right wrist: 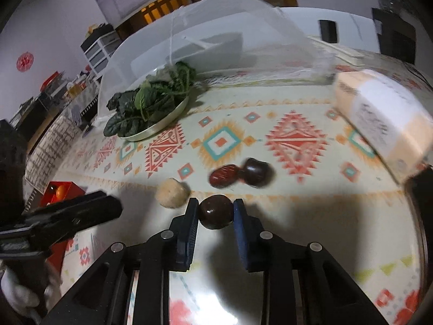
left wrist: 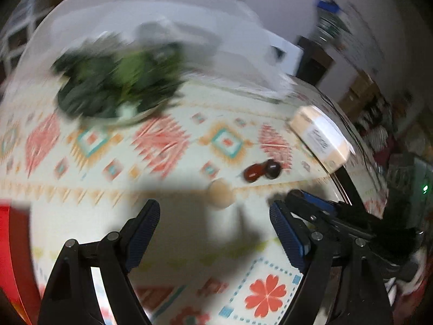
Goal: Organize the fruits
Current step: 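Grasp a dark date with the left gripper while the right holds its date, then carry both dates over the red tray and open both grippers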
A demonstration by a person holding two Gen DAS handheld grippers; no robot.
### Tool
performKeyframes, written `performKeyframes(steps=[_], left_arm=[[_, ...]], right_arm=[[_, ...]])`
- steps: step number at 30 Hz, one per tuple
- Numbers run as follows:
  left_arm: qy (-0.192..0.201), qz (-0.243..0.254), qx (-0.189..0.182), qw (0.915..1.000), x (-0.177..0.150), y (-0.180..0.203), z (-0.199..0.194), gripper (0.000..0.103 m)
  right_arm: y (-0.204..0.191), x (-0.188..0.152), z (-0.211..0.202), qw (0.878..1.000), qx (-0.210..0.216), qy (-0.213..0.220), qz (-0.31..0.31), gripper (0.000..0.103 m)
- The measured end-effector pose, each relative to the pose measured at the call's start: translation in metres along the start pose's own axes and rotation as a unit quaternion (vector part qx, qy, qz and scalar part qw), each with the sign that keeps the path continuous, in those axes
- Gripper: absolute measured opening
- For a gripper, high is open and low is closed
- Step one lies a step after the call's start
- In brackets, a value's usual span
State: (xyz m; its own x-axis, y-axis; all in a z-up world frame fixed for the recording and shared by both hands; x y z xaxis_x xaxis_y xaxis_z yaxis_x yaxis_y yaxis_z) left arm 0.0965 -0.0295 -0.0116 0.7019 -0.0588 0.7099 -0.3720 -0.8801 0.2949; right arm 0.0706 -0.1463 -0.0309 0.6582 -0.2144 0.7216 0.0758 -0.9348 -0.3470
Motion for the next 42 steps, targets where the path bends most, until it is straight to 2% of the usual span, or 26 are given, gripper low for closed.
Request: performKeyframes(steps=[3,6,8,12,16,18,20,21,23,26,32,39,42], left_arm=[[-0.004,0.077,-0.017,0.9969,0.006,0.031,0.019,0.081],[-0.018,0.126,-0.026,0.9915,0.007,0.049,0.041,0.062],[-0.03,0.143,-0.022,0.989,0.008,0.052,0.055,0.058],[-0.049,0.179,-0.016,0.9825,0.003,0.054,0.072,0.058],[-0.065,0.189,-0.017,0.9796,-0.002,0.058,0.087,0.057],[-0.068,0.197,-0.017,0.978,-0.005,0.061,0.093,0.053],[-0.067,0.204,-0.015,0.9765,-0.004,0.064,0.096,0.043],[-0.066,0.205,-0.015,0.9765,-0.003,0.066,0.096,0.032],[-0.068,0.2,-0.02,0.9773,-0.004,0.069,0.096,0.02],[-0.062,0.21,-0.001,0.9758,-0.006,0.068,0.094,0.019],[-0.035,0.17,0.002,0.9848,-0.002,0.062,0.062,0.019],[0.021,0.104,0.005,0.9943,0.0,0.034,-0.023,0.019],[0.046,0.07,0.013,0.9964,-0.001,0.012,-0.063,0.019]], right_arm=[[0.019,-0.002,-0.018,1.0,-0.002,0.01,0.029,0.028],[0.035,-0.004,-0.029,0.998,-0.001,0.024,0.055,0.028],[0.041,-0.004,-0.032,0.997,0.002,0.029,0.067,0.028],[0.046,-0.004,-0.033,0.996,0.015,0.033,0.081,0.028],[0.045,-0.007,-0.029,0.995,0.031,0.025,0.092,0.028],[0.044,-0.008,-0.029,0.995,0.038,0.023,0.094,0.028],[0.043,-0.008,-0.029,0.994,0.042,0.023,0.094,0.028],[0.043,-0.007,-0.029,0.994,0.042,0.023,0.094,0.028],[0.044,-0.008,-0.029,0.994,0.04,0.023,0.097,0.028],[0.047,-0.007,-0.029,0.994,0.036,0.024,0.099,0.028],[0.048,-0.008,-0.029,0.994,0.035,0.029,0.1,0.028],[0.03,-0.007,-0.034,0.994,0.047,0.031,0.089,0.028],[0.004,-0.007,-0.041,0.993,0.077,0.027,0.091,0.028]])
Point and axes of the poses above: each gripper's, at about its wrist camera, not at the fingertips, and z roughly the way its jaws point, y to its right, x to its top, the point moved 8 cm from there along z, roughly the way its jaws point, and after that the axes turned 11 degrees about y, right-handed, at the moved point
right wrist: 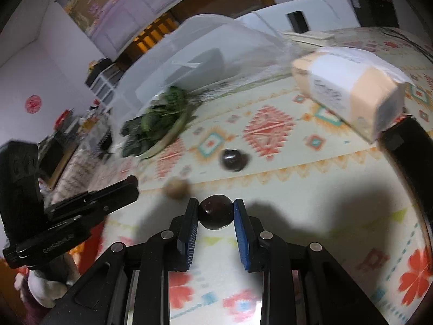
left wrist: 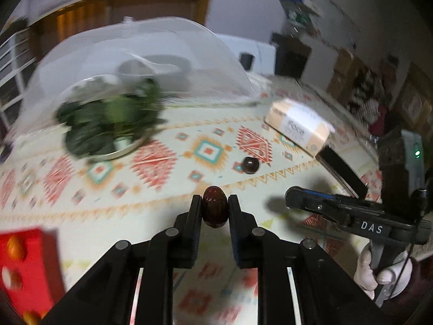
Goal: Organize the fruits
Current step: 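Carry both dates over the red tray and open both grippers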
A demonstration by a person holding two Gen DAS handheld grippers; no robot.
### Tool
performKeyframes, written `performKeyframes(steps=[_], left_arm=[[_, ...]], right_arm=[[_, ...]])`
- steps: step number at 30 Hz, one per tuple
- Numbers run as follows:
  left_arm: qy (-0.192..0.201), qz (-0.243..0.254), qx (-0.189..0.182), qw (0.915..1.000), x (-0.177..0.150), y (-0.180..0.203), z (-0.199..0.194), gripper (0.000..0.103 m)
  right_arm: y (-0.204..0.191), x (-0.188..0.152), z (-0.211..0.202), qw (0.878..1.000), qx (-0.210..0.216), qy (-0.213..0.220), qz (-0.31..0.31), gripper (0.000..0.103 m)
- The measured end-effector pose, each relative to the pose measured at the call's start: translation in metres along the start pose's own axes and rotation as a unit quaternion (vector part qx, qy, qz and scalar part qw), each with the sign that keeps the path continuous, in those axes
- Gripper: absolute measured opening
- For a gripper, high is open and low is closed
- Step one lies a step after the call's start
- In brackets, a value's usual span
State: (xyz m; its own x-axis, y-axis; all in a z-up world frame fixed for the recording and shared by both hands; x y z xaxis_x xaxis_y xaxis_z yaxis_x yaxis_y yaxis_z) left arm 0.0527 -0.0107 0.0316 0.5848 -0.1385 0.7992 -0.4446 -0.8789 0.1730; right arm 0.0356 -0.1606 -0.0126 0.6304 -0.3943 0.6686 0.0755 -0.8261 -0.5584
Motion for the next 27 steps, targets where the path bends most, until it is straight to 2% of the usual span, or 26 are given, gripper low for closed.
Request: performKeyframes(steps=[3,8,15,20,24,27], left_arm=[[0.023,-0.036,0.018,0.9989,-0.003,-0.028,-0.037,0.019],[0.058,-0.108,0.061,0.9905,-0.025,-0.093,-0.106,0.019],[0.09,-0.175,0.146,0.9694,-0.076,-0.183,-0.193,0.019],[0.094,-0.194,0.196,0.9566,-0.11,-0.226,-0.228,0.019],[0.089,-0.22,0.205,0.9496,-0.134,-0.252,-0.234,0.019],[0.093,-0.236,0.198,0.9469,-0.144,-0.262,-0.237,0.02]], right_arm=[[-0.033,-0.006,-0.002,0.999,0.03,-0.009,-0.005,0.028],[-0.102,-0.025,0.001,0.996,0.074,-0.029,-0.035,0.028],[-0.195,-0.072,0.027,0.986,0.12,-0.075,-0.083,0.028],[-0.259,-0.115,0.05,0.976,0.145,-0.111,-0.119,0.028],[-0.294,-0.145,0.068,0.968,0.151,-0.136,-0.146,0.028],[-0.307,-0.162,0.083,0.966,0.142,-0.147,-0.16,0.028]])
Point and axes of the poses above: each gripper's, at about its wrist camera, not at the fingertips, and z roughly the way its jaws point, y to its right, x to its top, the point moved 8 cm from there along z, roughly the way its jaws point, and after that the axes turned 11 degrees about y, right-handed, at the moved point
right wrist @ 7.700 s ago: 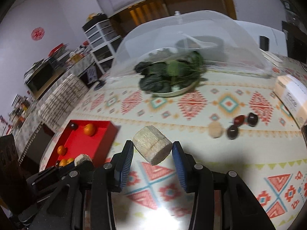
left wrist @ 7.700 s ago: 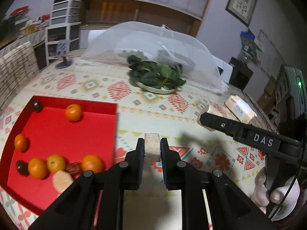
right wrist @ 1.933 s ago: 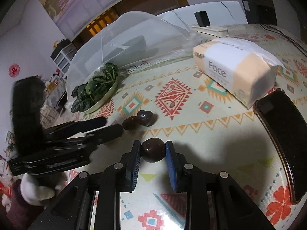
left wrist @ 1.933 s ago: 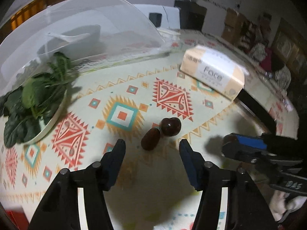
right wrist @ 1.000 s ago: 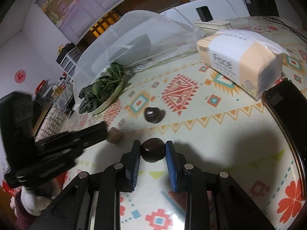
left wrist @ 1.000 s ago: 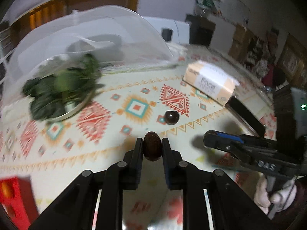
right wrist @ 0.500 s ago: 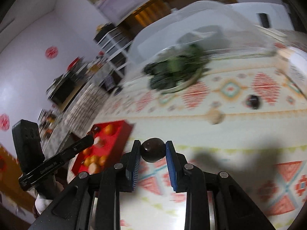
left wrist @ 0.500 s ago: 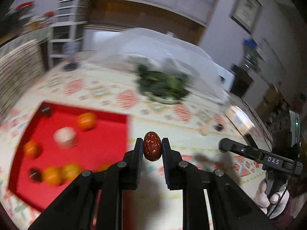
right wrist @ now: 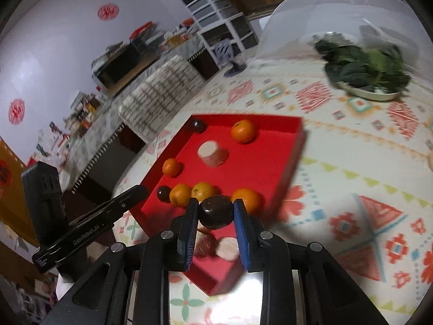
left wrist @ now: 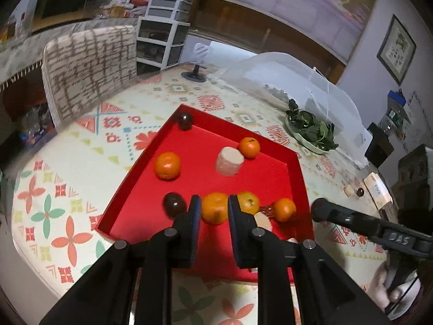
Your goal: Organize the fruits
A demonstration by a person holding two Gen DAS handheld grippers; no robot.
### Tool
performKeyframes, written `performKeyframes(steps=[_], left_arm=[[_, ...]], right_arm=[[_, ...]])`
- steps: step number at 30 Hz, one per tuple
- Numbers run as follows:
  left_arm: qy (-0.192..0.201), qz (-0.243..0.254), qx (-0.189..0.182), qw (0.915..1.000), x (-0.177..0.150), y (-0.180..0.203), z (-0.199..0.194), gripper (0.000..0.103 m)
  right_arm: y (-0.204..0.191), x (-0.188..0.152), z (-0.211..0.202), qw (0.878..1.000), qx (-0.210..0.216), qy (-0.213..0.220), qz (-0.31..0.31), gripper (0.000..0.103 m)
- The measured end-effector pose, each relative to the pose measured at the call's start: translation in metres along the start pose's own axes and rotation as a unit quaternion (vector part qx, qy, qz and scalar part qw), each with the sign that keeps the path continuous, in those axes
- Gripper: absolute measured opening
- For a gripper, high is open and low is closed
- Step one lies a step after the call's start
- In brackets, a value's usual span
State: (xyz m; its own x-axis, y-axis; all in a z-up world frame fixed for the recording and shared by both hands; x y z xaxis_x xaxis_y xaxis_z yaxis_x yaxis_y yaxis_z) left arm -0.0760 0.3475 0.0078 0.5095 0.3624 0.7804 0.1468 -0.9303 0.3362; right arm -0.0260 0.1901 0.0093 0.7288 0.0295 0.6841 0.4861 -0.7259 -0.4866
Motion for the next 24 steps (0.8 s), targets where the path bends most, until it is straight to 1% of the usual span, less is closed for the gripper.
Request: performKeyframes(steps=[2,3,4,6,11,15,16,19,21,24], left_arm=[[0.001,-0.007,-0.006,1.0,0.0,-0.004,-0.001,0.031],[0.003,-0.009,-0.007,0.9999,0.0,-0.006,-0.001,0.041],[0.006,-0.011,-0.006,0.9999,0.0,-0.009,-0.002,0.045],[0.013,-0.016,-0.005,0.9998,0.003,-0.013,-0.006,0.046],[0.03,-0.036,0.009,0.9989,0.009,-0.033,-0.017,0.056],[0.039,-0.04,0.017,0.9983,0.014,-0.042,-0.023,0.061],[0.041,-0.041,0.017,0.9982,0.015,-0.043,-0.025,0.064],[0.048,-0.037,0.019,0.998,0.018,-0.043,-0.028,0.068],[0.051,-0.035,0.019,0.9979,0.019,-0.041,-0.028,0.069],[0.056,-0.02,0.028,0.9978,0.021,-0.035,-0.03,0.07]], right_arm=[[-0.002,-0.003,0.013,1.0,-0.011,-0.006,-0.005,0.028],[-0.004,-0.002,0.016,1.0,-0.013,-0.008,-0.004,0.029],[-0.006,-0.002,0.021,1.0,-0.013,-0.01,-0.003,0.029],[-0.013,-0.001,0.03,1.0,-0.013,-0.014,-0.004,0.029],[-0.046,-0.01,0.05,0.999,0.009,-0.036,-0.033,0.03],[-0.055,-0.02,0.066,0.998,0.014,-0.058,-0.035,0.031],[-0.055,-0.021,0.068,0.998,0.014,-0.058,-0.033,0.034],[-0.054,-0.018,0.066,0.998,0.012,-0.05,-0.03,0.038],[-0.052,-0.015,0.062,0.999,0.01,-0.042,-0.028,0.04],[-0.047,-0.007,0.047,1.0,0.005,-0.02,-0.019,0.042]])
Point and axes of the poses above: each gripper's, at about its wrist camera, not at the fingertips, and z roughly the way its jaws point, y to its right, x to its top, the point moved 8 cm from there along z, roughly the way its jaws point, and after that the axes turned 11 degrees about y, right-handed, at the moved point
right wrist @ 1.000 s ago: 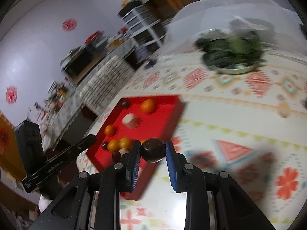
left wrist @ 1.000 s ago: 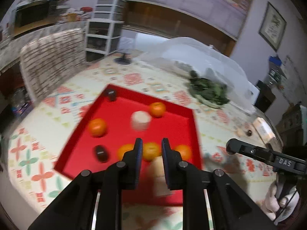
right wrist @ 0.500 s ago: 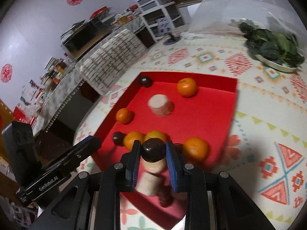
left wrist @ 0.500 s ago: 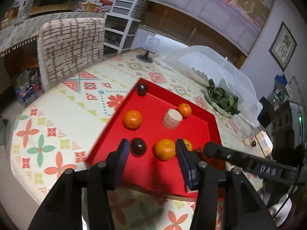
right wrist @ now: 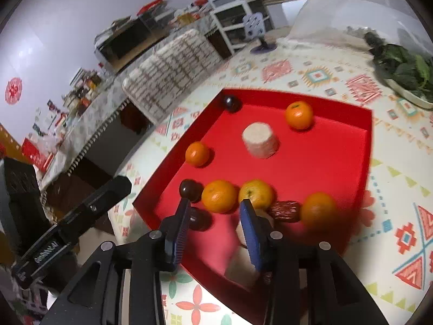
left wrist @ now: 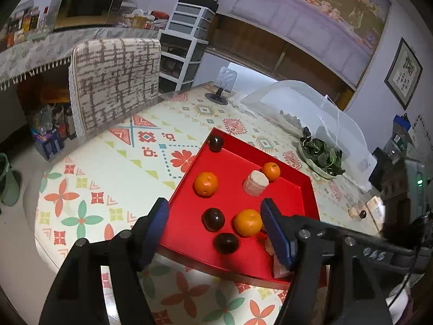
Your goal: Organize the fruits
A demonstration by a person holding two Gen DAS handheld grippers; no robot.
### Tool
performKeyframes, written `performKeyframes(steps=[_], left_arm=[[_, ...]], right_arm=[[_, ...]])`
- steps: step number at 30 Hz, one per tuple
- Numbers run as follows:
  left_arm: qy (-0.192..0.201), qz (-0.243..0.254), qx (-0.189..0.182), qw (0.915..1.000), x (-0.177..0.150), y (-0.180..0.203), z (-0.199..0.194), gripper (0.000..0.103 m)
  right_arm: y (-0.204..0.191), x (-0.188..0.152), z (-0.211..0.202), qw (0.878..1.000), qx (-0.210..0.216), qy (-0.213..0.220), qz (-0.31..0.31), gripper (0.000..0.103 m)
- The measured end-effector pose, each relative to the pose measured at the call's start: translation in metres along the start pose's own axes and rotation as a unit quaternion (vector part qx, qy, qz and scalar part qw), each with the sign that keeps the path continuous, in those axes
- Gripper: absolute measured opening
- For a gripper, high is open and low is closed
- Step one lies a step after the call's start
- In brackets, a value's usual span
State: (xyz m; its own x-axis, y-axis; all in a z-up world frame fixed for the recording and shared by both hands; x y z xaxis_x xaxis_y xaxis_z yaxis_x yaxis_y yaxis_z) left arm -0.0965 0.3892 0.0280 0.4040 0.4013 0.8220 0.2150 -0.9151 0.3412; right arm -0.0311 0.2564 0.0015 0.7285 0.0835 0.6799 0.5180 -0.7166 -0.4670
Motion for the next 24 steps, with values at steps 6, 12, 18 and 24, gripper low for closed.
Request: performKeyframes(steps=[6,12,18,24], left_arm=[[0.04,0.043,0.034,0.9977,0.009,0.018,-0.015,0.082],[0.052,0.089,0.065,0.9926,0.0,0.047,-0.021,0.095],[0.003,0.124,0.059,0.9905,-0.036,0.081,-0.009,0.095],[0.026,0.127,0.098,0.9867,-0.038,0.092,-0.019,0.095]], right_arm=[[0.03,0.012,-0.048,0.995,-0.071,0.075,-0.005,0.055],[0.056,-0.001,-0.08,0.985,-0.138,0.1,-0.021,0.065],[0.079,-0.022,-0.099,0.983,-0.155,0.095,-0.001,0.065],[0.095,-0.033,-0.124,0.979,-0.174,0.108,0.002,0.067]])
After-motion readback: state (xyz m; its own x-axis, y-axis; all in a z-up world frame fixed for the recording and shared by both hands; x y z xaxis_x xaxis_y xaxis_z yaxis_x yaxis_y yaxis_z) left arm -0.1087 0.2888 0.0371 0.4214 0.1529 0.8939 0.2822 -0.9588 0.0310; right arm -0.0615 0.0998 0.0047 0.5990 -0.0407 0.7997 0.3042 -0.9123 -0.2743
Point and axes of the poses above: each gripper's, at about its wrist camera, not at the fingertips, and z roughly the way its jaws point, y to its right, x to its top, the point moved 8 cm from there along z, roughly the way its jaws point, and after that the axes turned 11 degrees about y, right-handed, at the moved point
